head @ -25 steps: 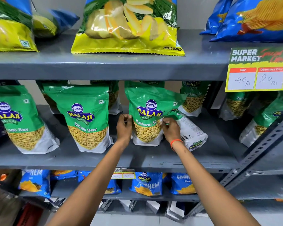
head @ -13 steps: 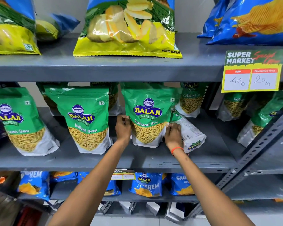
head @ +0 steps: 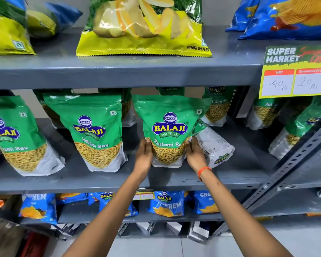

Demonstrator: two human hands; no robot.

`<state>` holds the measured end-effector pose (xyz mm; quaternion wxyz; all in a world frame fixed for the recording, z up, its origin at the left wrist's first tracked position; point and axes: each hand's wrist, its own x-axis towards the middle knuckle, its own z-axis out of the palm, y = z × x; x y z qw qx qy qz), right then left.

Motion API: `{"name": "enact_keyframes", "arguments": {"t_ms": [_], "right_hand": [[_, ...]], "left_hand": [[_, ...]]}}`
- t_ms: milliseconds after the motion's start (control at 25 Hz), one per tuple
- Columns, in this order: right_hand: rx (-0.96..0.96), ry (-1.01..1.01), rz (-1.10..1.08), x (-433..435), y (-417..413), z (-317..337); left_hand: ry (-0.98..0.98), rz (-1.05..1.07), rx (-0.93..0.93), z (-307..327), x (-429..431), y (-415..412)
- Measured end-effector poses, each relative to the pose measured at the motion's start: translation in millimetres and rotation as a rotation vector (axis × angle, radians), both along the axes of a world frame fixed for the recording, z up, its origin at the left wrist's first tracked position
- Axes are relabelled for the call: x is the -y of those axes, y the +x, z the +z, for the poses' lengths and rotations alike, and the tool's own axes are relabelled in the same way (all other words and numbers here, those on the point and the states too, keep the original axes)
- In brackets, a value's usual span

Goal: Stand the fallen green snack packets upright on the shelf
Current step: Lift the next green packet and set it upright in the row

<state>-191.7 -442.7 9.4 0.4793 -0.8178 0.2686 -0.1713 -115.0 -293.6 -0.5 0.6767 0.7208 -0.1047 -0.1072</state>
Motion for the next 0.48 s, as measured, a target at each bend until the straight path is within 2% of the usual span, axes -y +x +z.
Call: {"name": "enact_keyframes", "arguments": {"t_ms": [160,280,360,480], "right_hand": [[0.006,-0.044,-0.001,3.4,-4.0,9.6],[0.06,-0.266,-0.06,22.2,-9.0,20.9],[-0.042,-0.459,-0.012,37.1,-9.5,20.7],[-0.346,-0.669,0.178,49.3,-1.5,17.7]], "left_hand": [[0.043,0.085,0.064,1.8,0.0,-11.6],[0.008,0.285,0.27,14.4,7.5,-24.0],[0.064,0.433,0.399,17.3,11.9,-35.7],[0.096,0.462,0.548,25.9,29.5,-60.7]]}}
